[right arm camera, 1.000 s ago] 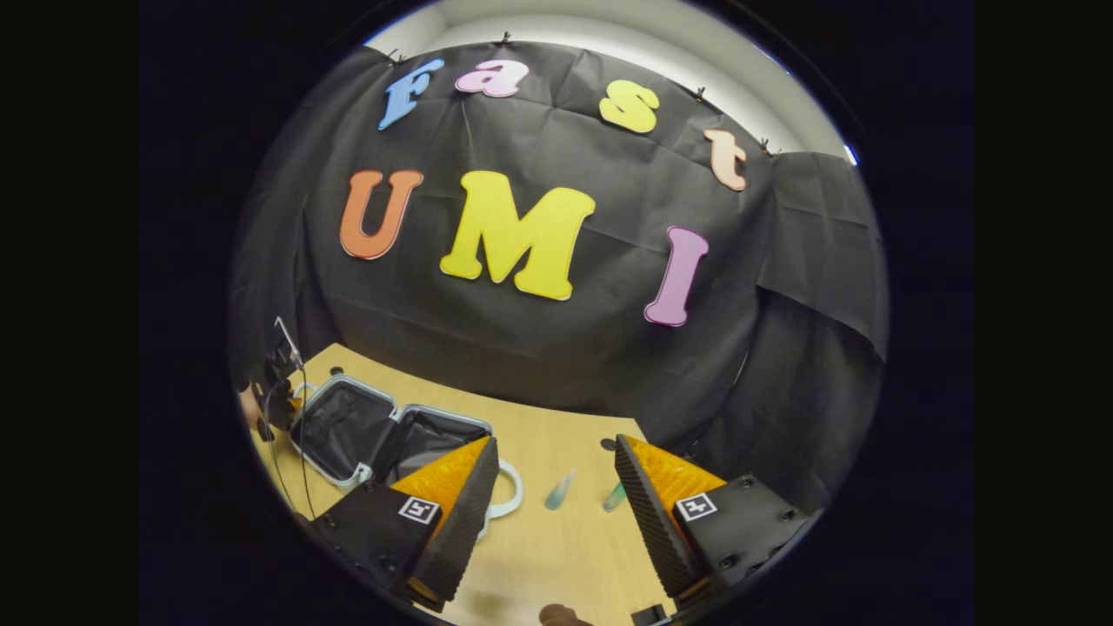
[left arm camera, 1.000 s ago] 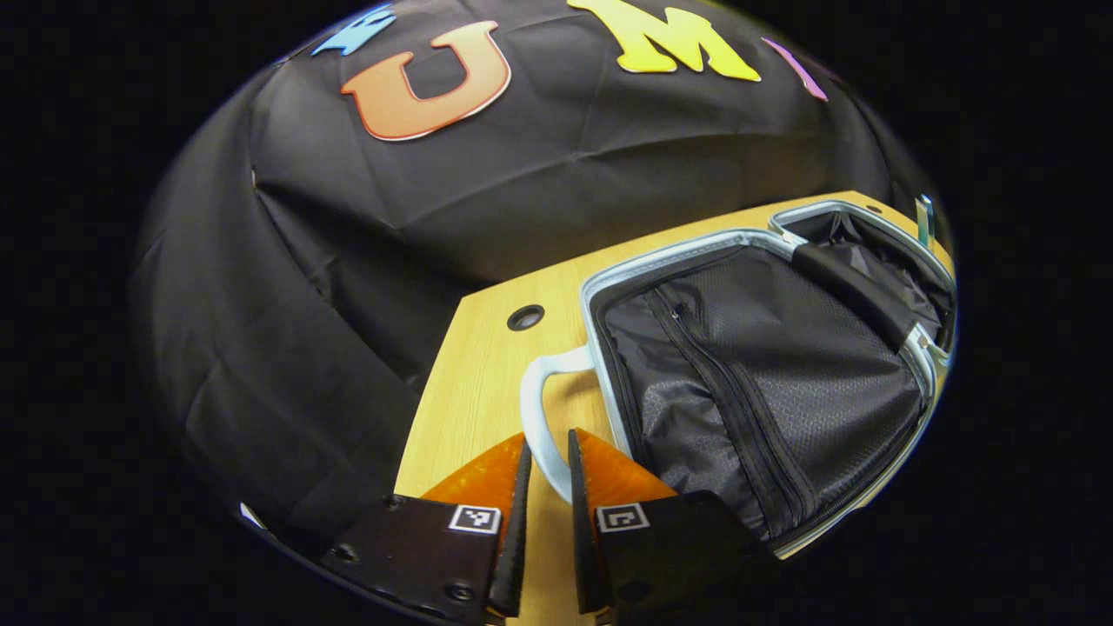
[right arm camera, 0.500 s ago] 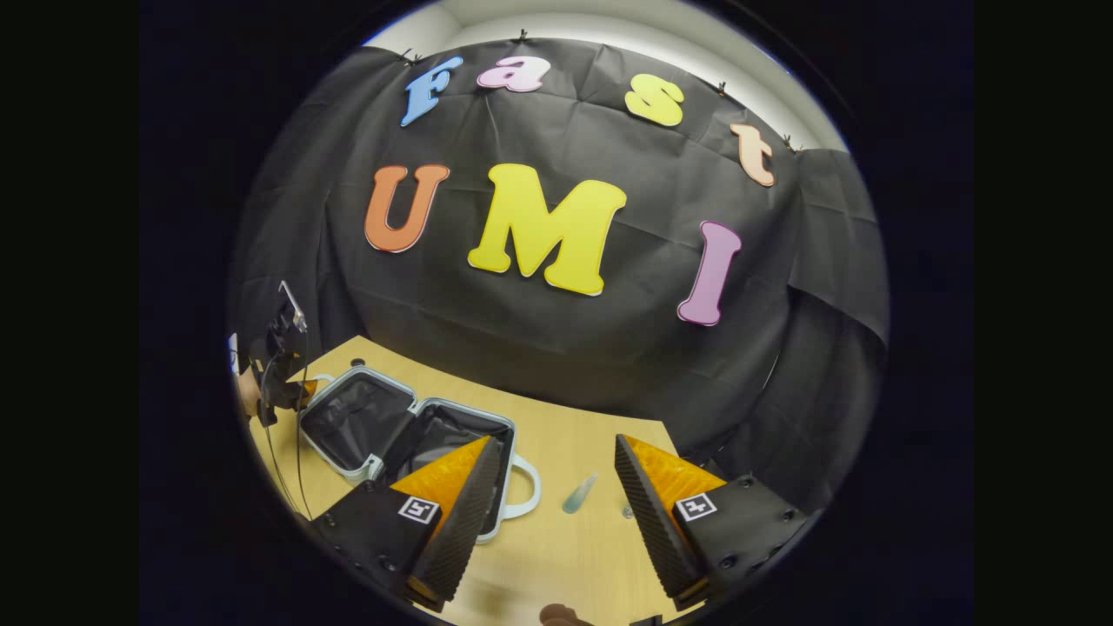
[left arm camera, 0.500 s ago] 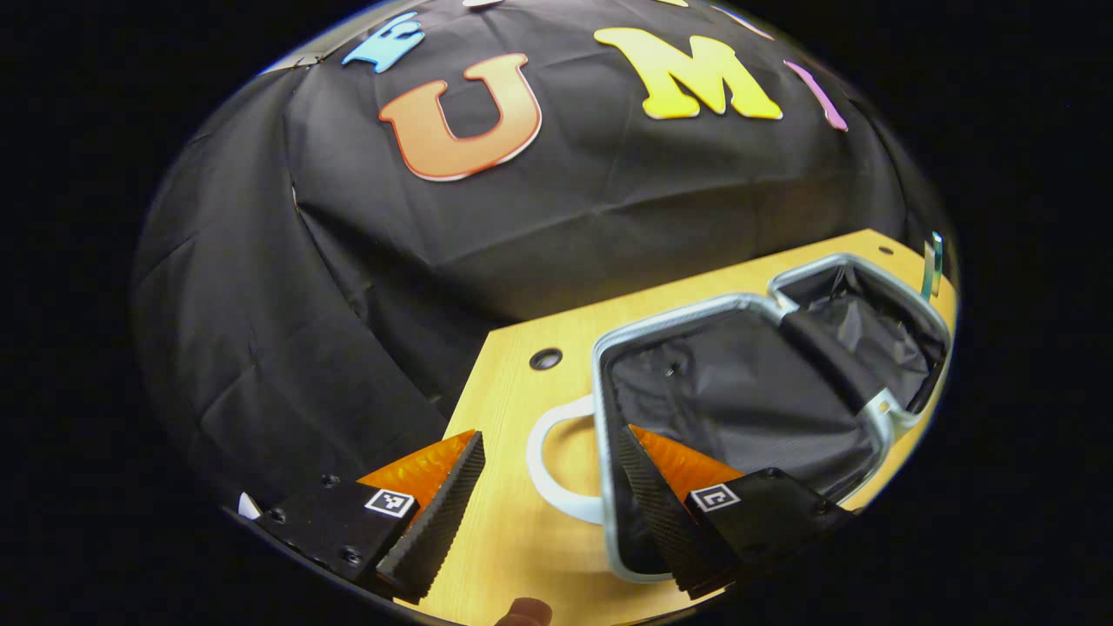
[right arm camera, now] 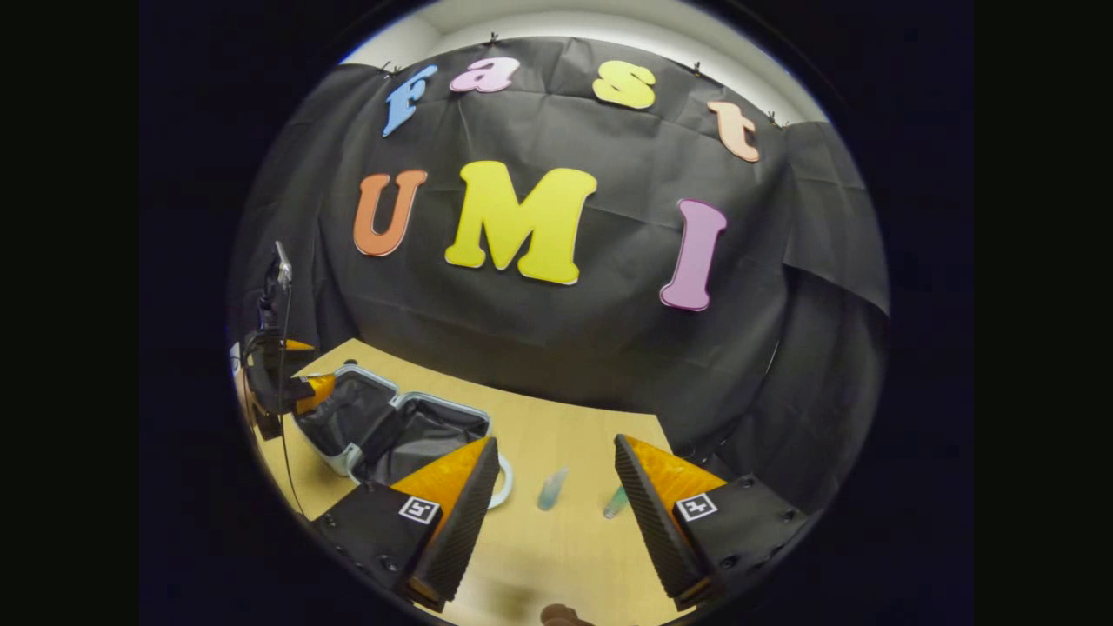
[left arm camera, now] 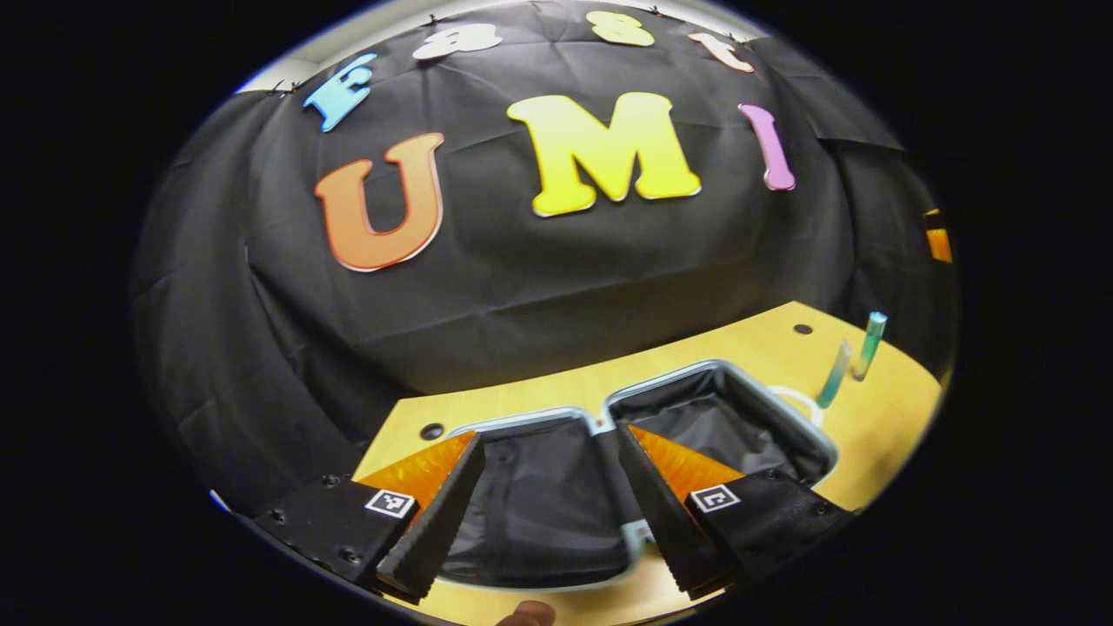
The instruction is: First open the suitcase, pack the skin care products into it, and then close the suitcase.
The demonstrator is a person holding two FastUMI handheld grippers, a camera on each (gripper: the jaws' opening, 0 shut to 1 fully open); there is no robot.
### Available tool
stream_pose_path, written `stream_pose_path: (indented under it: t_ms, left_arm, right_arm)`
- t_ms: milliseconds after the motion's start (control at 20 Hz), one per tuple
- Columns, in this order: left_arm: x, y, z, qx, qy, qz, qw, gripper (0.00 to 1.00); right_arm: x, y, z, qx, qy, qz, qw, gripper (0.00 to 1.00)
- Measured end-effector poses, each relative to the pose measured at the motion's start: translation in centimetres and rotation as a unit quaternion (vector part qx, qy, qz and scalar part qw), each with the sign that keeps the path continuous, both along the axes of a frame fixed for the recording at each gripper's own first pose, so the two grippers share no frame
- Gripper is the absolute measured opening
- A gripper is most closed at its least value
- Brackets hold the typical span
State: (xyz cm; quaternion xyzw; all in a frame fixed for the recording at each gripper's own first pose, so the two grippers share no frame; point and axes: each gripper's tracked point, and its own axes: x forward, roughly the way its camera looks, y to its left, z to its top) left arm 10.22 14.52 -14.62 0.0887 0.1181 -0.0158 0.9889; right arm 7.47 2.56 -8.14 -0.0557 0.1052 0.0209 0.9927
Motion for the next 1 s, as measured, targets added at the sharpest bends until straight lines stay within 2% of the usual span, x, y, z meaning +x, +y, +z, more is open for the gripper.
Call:
stream_pose_path:
  t_ms: [150,200,250,600,750,1000]
  left_arm:
    - [0.3,-7.3,-0.9,-0.033,0.014,-0.042,0.999,0.99]
    - [0.2,-9.5,-1.3,-0.036,0.021,-0.052,0.998,0.94]
    - [0.2,-11.6,-1.7,-0.038,0.028,-0.064,0.997,0.99]
    - [-0.9,-26.6,-6.2,-0.065,0.09,-0.151,0.982,0.99]
    - [0.3,-31.6,-8.8,-0.085,0.122,-0.166,0.975,0.99]
    - [4.4,-35.9,-14.0,-0.106,0.159,-0.147,0.97,0.98]
  right_arm:
    - [0.5,-4.0,-1.0,0.006,0.008,-0.012,1.0,0.8]
    - [0.7,-5.3,-1.6,0.007,0.012,-0.017,1.0,0.8]
    - [0.8,-6.7,-2.2,0.009,0.018,-0.021,1.0,0.8]
    - [1.5,-15.3,-7.3,0.022,0.055,-0.055,0.997,0.8]
    - [1.8,-18.6,-9.6,0.027,0.076,-0.068,0.994,0.8]
    - [1.8,-23.0,-13.1,0.007,0.101,-0.083,0.991,0.8]
